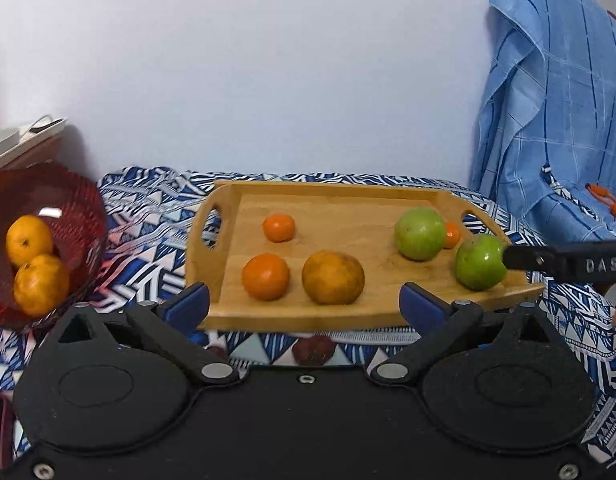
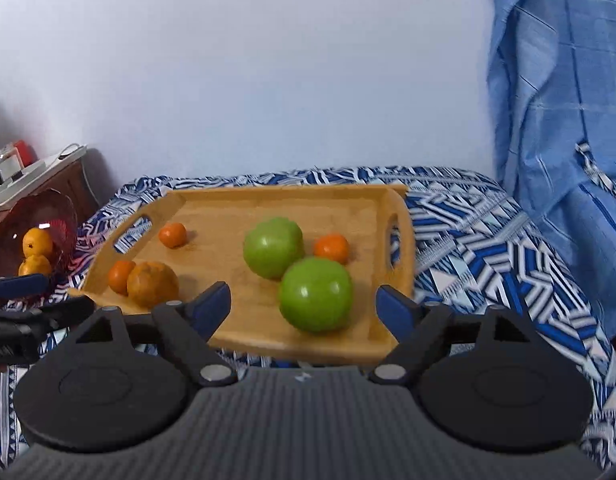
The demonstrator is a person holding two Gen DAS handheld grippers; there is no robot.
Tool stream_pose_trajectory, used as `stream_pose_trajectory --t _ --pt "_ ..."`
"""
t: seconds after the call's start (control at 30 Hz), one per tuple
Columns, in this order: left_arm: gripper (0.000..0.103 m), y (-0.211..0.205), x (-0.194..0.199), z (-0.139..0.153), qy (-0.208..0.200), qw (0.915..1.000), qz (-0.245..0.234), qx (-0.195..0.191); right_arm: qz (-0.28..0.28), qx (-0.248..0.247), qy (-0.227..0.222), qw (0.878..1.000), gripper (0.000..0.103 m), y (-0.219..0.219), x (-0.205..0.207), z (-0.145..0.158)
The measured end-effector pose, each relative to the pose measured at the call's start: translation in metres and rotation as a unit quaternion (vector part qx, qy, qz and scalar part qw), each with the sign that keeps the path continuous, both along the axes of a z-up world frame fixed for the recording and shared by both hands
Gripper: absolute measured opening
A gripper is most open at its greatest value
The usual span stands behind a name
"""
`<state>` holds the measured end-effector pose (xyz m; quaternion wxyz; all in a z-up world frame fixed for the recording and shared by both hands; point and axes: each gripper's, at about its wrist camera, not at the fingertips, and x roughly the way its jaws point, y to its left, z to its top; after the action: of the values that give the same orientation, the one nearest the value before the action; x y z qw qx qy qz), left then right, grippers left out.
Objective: Organize fruits
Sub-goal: 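Open the left tool onto the tray while the right tool releases the green fruit there, then lower the right tool to a red date on the cloth and grasp it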
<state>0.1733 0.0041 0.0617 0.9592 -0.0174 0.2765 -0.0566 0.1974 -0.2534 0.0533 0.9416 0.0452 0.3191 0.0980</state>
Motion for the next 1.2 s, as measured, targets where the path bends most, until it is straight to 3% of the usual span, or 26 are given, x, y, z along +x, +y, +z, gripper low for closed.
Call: stream_pose_trajectory --t 0.3,0.63,0.77,0.87,1.03,1.2 --pt "0.103 0.016 -0.031 -0.026 -0.004 0.9987 0.047 0.020 -0.050 -0.038 -0.016 0.998 0.092 0.005 -0.047 -0.031" --pt "0.101 0.015 -0.022 -0.039 0.005 0.9976 0.057 0.041 -0.071 -0.039 -0.013 0.997 0.094 0.020 -0.045 -0.041" --pt "0.089 0.017 -0.017 -0.046 0.018 0.9964 0.063 0.054 -0.071 -0.040 -0.002 0.997 0.094 0.016 -0.045 -0.044" --pt "0.078 0.022 -0.013 -0.049 0.029 0.9960 0.075 0.040 -0.063 -0.068 -0.018 0.996 0.094 0.021 -0.048 -0.042" --pt "0.059 0.028 -0.005 -0.053 0.039 0.9949 0.089 0.027 -0.054 -0.071 -0.018 0.996 0.085 0.023 -0.049 -0.040" --pt "0.050 0.030 0.000 -0.057 0.053 0.9938 0.095 0.021 -0.058 -0.071 -0.004 0.996 0.071 0.021 -0.048 -0.044"
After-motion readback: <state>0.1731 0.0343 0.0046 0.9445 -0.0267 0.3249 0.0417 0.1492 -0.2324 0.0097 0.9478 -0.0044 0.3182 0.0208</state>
